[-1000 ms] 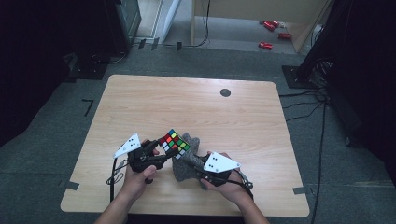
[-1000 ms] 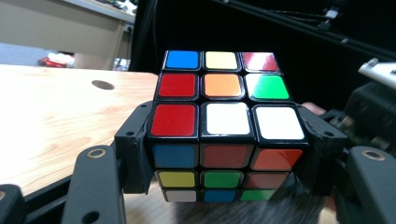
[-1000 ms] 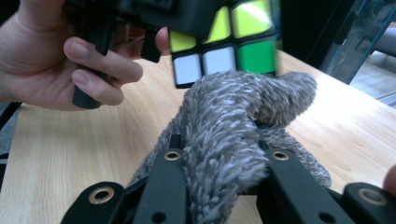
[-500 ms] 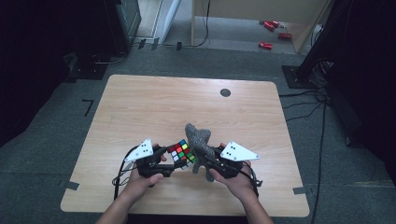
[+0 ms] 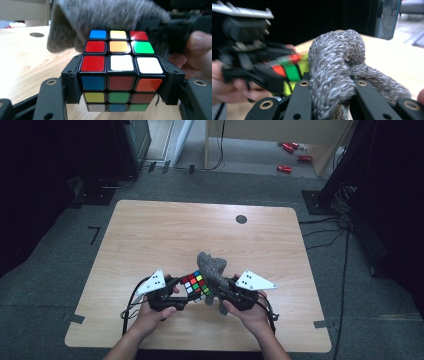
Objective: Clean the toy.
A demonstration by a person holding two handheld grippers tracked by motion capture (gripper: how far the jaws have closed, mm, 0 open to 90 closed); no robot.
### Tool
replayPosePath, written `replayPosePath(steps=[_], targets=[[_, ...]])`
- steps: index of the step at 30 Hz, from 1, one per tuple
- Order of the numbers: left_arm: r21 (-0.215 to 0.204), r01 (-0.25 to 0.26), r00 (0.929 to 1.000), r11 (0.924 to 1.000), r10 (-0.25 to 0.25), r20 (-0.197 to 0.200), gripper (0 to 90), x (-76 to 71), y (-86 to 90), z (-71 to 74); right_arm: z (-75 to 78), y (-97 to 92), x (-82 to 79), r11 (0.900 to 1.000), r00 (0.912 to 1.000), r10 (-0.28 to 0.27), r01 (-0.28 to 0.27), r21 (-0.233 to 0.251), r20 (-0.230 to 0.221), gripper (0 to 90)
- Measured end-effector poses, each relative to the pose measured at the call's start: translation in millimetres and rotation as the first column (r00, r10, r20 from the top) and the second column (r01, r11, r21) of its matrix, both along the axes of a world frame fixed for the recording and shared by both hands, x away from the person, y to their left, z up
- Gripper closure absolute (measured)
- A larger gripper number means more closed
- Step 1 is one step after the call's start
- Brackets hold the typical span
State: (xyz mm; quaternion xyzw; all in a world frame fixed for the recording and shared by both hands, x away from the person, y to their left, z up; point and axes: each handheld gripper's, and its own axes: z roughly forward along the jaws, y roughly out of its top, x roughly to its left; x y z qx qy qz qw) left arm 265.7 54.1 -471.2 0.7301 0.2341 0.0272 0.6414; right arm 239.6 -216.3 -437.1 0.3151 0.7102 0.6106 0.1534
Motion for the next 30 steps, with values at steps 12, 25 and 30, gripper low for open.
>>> replayPosePath(steps=[12,25,30], targets=[[-0.039,-0.067,0.9976,0.9969,0.067,-0.019,35.3,6.0,12.0,4.9,-24.9,-16.2,17.0,0.9986,0.9940,-0.043,0.040,-0.035,-0.101,77.8],[-0.002,-0.169,0.9834,0.9855,0.169,-0.065,35.3,14.6,17.7,0.5,-52.8,-32.7,36.3,0.9502,0.9444,-0.274,0.236,-0.203,-0.182,65.4],[-0.003,-0.184,0.9803,0.9830,0.183,-0.074,35.3,15.9,18.2,0.8,-42.1,-33.8,31.7,0.9582,0.9604,-0.260,0.244,-0.148,-0.099,38.0]])
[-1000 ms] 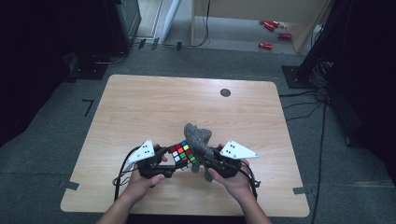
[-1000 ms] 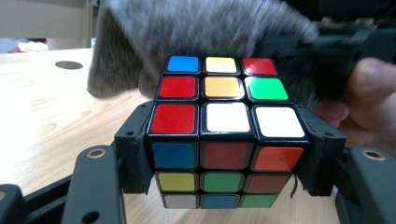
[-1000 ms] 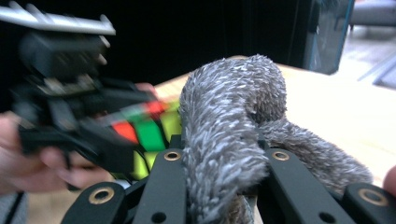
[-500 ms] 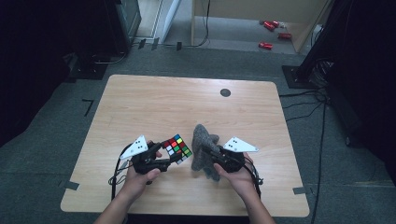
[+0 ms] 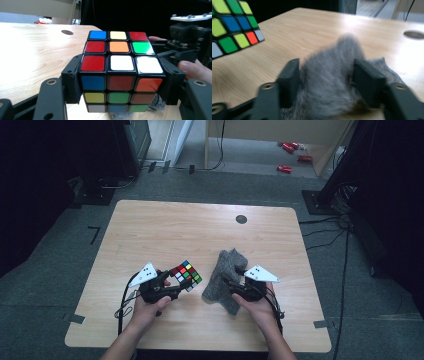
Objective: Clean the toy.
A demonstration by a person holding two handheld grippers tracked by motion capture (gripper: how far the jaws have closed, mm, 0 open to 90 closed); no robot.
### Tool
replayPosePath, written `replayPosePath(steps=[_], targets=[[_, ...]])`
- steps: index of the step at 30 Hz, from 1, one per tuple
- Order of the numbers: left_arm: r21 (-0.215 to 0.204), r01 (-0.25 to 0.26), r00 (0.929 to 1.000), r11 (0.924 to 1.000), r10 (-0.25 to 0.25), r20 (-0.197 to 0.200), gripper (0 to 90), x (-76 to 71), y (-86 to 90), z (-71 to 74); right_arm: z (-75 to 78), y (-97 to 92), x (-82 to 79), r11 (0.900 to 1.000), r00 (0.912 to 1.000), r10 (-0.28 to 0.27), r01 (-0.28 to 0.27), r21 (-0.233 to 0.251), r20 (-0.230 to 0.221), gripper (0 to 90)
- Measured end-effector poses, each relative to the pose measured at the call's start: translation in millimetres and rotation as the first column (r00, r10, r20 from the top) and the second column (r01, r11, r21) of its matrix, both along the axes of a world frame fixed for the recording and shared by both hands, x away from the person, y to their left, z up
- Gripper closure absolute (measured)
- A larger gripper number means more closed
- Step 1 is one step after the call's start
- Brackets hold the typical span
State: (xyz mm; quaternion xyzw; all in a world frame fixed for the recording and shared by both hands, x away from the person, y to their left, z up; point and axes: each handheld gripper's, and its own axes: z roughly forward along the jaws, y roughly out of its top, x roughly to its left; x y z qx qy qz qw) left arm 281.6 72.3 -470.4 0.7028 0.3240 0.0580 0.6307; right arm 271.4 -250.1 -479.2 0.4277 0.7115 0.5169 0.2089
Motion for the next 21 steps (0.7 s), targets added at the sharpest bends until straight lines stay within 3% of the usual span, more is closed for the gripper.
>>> replayPosePath(steps=[3,6,10,16,18,21], targets=[[-0.004,-0.018,0.9998,0.9998,0.018,-0.008,35.3,1.3,0.9,1.0,6.1,2.5,-3.2,0.9998,0.9987,-0.001,0.002,-0.022,0.051,29.6],[0.009,-0.031,0.9995,0.9995,0.031,-0.008,35.3,2.0,1.1,2.3,12.0,4.5,-6.7,0.9997,0.9962,0.011,-0.009,-0.021,0.086,27.6],[-0.001,-0.032,0.9993,0.9995,0.032,-0.017,35.3,2.3,-0.4,4.2,15.3,17.2,-13.2,0.9960,0.9899,0.089,-0.088,-0.016,0.110,24.9],[-0.005,-0.030,0.9991,0.9995,0.030,-0.030,35.3,-0.1,-6.4,7.6,13.6,41.9,-21.3,0.9792,0.9724,0.203,-0.203,-0.009,0.116,21.0],[-0.008,-0.026,0.9988,0.9996,0.025,-0.041,35.2,-1.2,-9.6,8.5,13.6,49.9,-24.1,0.9729,0.9657,0.230,-0.231,-0.008,0.120,19.1],[-0.009,-0.019,0.9984,0.9998,0.019,-0.053,35.3,-2.5,-13.7,9.1,13.2,58.0,-26.6,0.9698,0.9625,0.244,-0.244,-0.015,0.119,17.0]])
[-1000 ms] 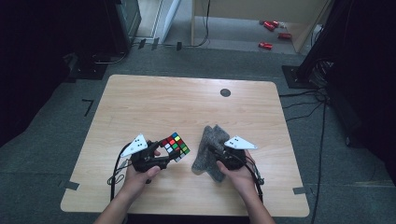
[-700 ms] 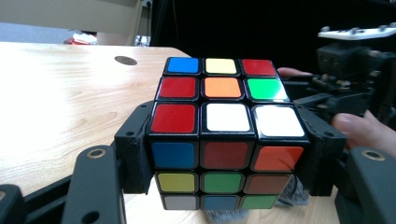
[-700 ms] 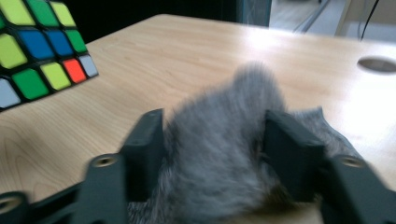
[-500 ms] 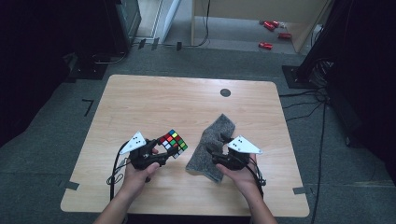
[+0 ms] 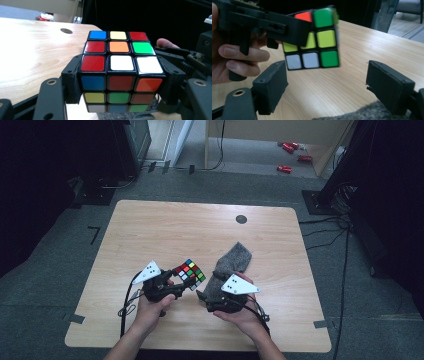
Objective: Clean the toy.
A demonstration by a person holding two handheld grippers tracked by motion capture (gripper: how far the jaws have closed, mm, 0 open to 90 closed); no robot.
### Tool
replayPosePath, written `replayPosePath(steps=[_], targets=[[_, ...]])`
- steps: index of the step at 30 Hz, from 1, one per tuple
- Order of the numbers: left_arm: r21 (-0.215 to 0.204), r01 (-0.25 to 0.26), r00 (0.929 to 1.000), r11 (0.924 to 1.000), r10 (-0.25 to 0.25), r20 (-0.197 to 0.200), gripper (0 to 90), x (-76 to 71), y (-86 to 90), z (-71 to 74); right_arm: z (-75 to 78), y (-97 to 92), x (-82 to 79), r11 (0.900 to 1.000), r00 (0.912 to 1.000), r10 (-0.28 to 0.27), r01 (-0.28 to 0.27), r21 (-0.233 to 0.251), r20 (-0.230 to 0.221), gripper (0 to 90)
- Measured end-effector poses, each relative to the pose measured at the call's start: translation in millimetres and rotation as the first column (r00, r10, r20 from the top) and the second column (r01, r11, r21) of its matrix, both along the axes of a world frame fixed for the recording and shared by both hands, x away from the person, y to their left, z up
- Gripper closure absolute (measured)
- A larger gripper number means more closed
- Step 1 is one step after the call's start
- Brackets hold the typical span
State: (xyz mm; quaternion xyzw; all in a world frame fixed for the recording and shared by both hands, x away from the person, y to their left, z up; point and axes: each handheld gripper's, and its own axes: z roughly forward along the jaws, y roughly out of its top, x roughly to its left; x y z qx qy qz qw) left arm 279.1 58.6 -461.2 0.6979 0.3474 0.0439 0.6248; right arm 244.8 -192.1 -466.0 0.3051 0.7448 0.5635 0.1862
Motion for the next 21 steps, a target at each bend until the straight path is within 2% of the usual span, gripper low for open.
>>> replayPosePath(steps=[4,12,18,21], targets=[[0.000,0.004,0.9999,1.0000,-0.004,-0.014,35.2,-2.2,-5.5,0.3,-3.3,8.2,-1.4,0.9999,1.0000,0.000,0.000,-0.012,-0.001,16.7],[0.016,0.013,0.9998,0.9998,-0.013,-0.013,35.2,-7.2,-15.8,0.4,-7.9,18.3,-3.3,0.9996,0.9999,-0.015,0.015,-0.024,0.005,20.8],[0.015,0.025,0.9995,0.9996,-0.024,-0.020,35.2,-8.3,-19.7,-0.9,-8.8,19.7,-4.9,0.9981,0.9977,-0.056,0.057,-0.022,0.039,29.0],[0.005,0.025,0.9992,0.9997,-0.025,-0.031,34.9,-7.4,-19.7,-1.2,-8.4,20.3,-7.5,0.9966,0.9952,-0.069,0.072,-0.040,0.069,31.9]])
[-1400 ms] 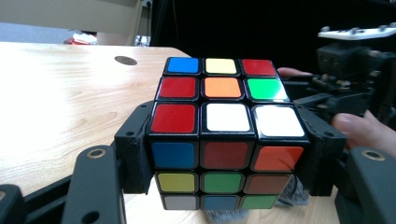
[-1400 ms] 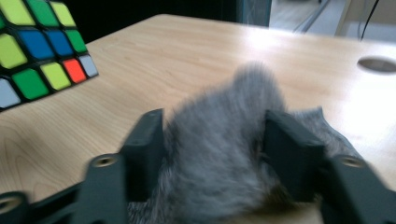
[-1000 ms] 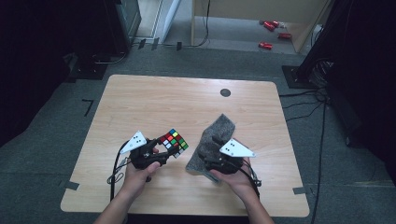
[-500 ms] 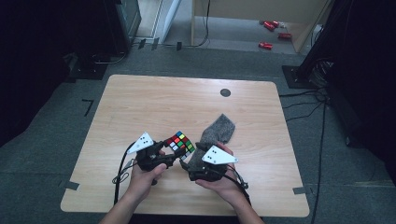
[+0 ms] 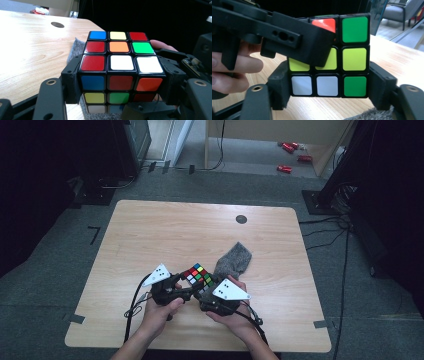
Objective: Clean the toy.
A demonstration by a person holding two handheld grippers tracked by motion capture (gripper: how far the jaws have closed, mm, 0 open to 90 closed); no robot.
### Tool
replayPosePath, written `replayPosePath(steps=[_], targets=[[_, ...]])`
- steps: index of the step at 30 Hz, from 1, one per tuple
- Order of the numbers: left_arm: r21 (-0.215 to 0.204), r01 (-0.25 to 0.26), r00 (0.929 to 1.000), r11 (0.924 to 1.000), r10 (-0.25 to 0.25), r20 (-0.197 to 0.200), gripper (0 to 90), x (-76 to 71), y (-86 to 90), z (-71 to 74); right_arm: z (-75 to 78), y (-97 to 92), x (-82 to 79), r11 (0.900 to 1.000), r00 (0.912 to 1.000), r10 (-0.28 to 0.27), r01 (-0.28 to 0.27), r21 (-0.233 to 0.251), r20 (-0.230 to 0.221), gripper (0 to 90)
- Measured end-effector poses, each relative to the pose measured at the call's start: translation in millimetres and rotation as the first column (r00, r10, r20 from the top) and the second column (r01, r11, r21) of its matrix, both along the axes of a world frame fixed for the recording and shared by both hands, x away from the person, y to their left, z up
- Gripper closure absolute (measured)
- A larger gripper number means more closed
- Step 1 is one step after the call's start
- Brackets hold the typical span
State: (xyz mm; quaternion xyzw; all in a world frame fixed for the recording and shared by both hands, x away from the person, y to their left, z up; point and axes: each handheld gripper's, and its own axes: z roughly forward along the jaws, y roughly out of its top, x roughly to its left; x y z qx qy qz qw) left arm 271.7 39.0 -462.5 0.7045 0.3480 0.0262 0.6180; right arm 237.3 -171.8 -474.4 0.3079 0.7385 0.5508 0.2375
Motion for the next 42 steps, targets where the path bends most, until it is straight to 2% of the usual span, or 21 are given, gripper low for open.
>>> replayPosePath(steps=[4,8,9,12,16,19,20,21,22,23,25,29,33,35,38,42], targets=[[-0.012,0.008,1.0000,0.9999,-0.008,0.002,34.1,1.2,1.0,-0.5,1.1,1.0,-2.0,0.9998,0.9998,-0.012,0.012,-0.014,0.016,33.0],[-0.026,0.022,0.9997,0.9994,-0.021,0.016,31.3,2.9,3.3,-0.2,2.0,-1.1,-1.5,0.9999,0.9999,-0.003,0.003,-0.010,0.012,33.9],[-0.024,0.025,0.9993,0.9994,-0.024,0.030,30.5,3.3,4.6,0.3,2.4,-2.1,-1.3,0.9999,1.0000,-0.001,0.001,-0.013,0.010,34.0],[-0.016,0.015,0.9940,0.9998,-0.013,0.108,28.9,3.3,11.0,4.6,3.2,-5.6,0.1,0.9997,0.9999,-0.015,0.015,-0.018,0.005,34.1],[-0.031,0.026,0.9910,0.9992,-0.022,0.132,25.6,6.0,18.3,7.9,4.3,-11.8,2.7,0.9994,0.9996,-0.027,0.027,-0.020,-0.003,34.2],[-0.051,0.012,0.9889,0.9986,-0.004,0.149,25.6,8.4,25.5,9.3,4.9,-16.2,4.9,0.9989,0.9990,-0.043,0.043,-0.017,-0.010,34.1],[-0.059,0.003,0.9861,0.9982,0.007,0.166,25.7,9.3,28.1,9.4,5.2,-18.6,6.0,0.9986,0.9987,-0.050,0.049,-0.018,-0.014,34.2],[-0.056,-0.014,0.9803,0.9984,0.024,0.196,28.0,10.4,31.1,9.4,5.6,-21.1,7.1,0.9982,0.9982,-0.057,0.057,-0.018,-0.018,34.2],[-0.054,-0.017,0.9779,0.9984,0.028,0.207,32.3,11.4,32.9,9.2,6.3,-24.7,8.8,0.9979,0.9977,-0.064,0.063,-0.014,-0.023,34.2],[-0.049,-0.017,0.9781,0.9987,0.027,0.207,31.9,13.5,35.6,8.5,7.0,-27.1,9.5,0.9977,0.9974,-0.067,0.066,-0.009,-0.028,34.2],[-0.020,-0.023,0.9783,0.9995,0.027,0.205,31.0,16.1,37.3,6.1,10.1,-33.6,12.3,0.9976,0.9966,-0.068,0.068,0.014,-0.046,34.1],[0.050,-0.020,0.9742,0.9986,0.008,0.226,29.3,17.0,33.7,-0.3,16.7,-41.0,15.8,0.9971,0.9956,-0.066,0.068,0.033,-0.067,34.2],[0.111,-0.008,0.9630,0.9938,-0.022,0.269,29.2,14.4,24.8,-6.9,21.3,-44.9,18.2,0.9968,0.9938,-0.065,0.069,0.041,-0.090,34.2],[0.151,-0.004,0.9556,0.9885,-0.041,0.292,28.8,13.0,20.7,-9.9,22.5,-45.7,18.8,0.9962,0.9925,-0.067,0.072,0.049,-0.103,34.1],[0.228,-0.030,0.9405,0.9732,-0.049,0.336,25.9,12.8,14.5,-14.4,23.9,-45.1,19.7,0.9940,0.9876,-0.079,0.088,0.064,-0.135,34.1],[0.293,-0.040,0.9253,0.9553,-0.075,0.372,24.7,10.3,7.7,-18.8,24.2,-43.5,20.5,0.9935,0.9840,-0.075,0.088,0.072,-0.161,34.1]])
